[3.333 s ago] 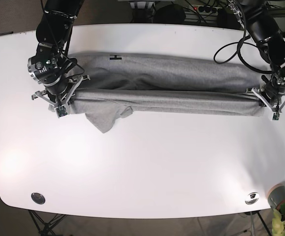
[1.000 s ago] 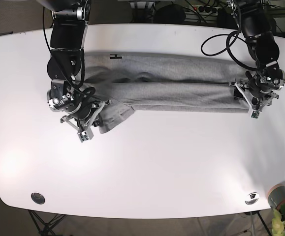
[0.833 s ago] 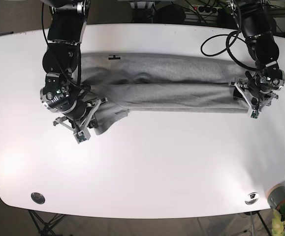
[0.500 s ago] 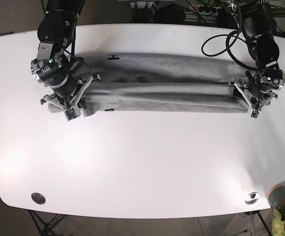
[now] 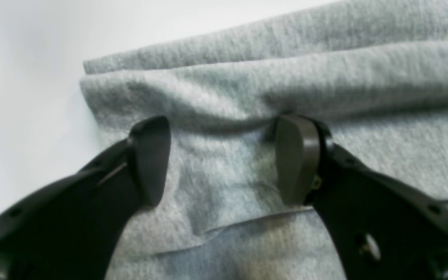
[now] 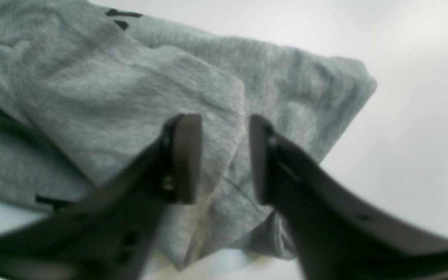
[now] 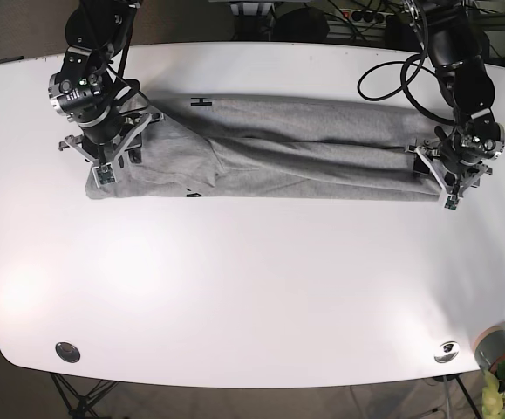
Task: Fold the T-shirt properly
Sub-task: 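Lower the folded hem onto the shirt with both grippers, then press the folded shirt edges down with both grippers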
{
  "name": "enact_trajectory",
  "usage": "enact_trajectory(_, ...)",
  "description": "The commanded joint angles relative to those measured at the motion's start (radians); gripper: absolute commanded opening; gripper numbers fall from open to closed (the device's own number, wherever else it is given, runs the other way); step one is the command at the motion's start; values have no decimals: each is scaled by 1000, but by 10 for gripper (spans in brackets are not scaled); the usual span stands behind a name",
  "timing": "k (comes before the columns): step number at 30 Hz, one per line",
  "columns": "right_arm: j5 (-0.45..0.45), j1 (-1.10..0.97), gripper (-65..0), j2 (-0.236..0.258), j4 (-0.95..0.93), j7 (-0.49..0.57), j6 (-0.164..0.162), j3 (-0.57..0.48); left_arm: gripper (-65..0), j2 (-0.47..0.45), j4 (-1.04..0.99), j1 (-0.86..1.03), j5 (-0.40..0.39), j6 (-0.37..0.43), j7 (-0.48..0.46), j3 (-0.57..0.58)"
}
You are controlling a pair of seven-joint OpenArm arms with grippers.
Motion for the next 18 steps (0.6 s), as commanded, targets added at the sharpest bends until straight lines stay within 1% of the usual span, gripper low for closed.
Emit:
enact_trajectory(1,11,0,-323,3,26,30,2,-1,-254,-17,12,-13,3,1,-9,-1)
enact_trajectory(2,11,-3,-295,-2,27,44,2,-4,-254,-16,14,-13,1,1,-9,0)
enact_trajectory(3,11,-3,-284,-11,29,51,2,-4,-254,-14,16,-13,1,1,-9,0)
enact_trajectory(4,11,-3,-281,-17,29,56,10,-4,-254,-14,16,-13,1,1,-9,0)
enact_trajectory(6,11,-3,-279,-26,29,56,13,-12,-254,-14,14,-13,1,1,-9,0)
enact_trajectory(10,11,-4,-279,-29,24,56,13,-86,-254,-14,14,-13,1,1,-9,0)
enact_trajectory(12,1,-9,-279,-29,10,56,0,-126,-254,-16,14,-13,1,1,-9,0)
enact_trajectory(16,-2,-6,-279,-29,-69,61,-6,-150,-254,-16,14,-13,1,1,-9,0)
enact_trajectory(18,-2,-3,-279,-28,-112,70,-30,-149,-254,-16,14,-13,1,1,-9,-1)
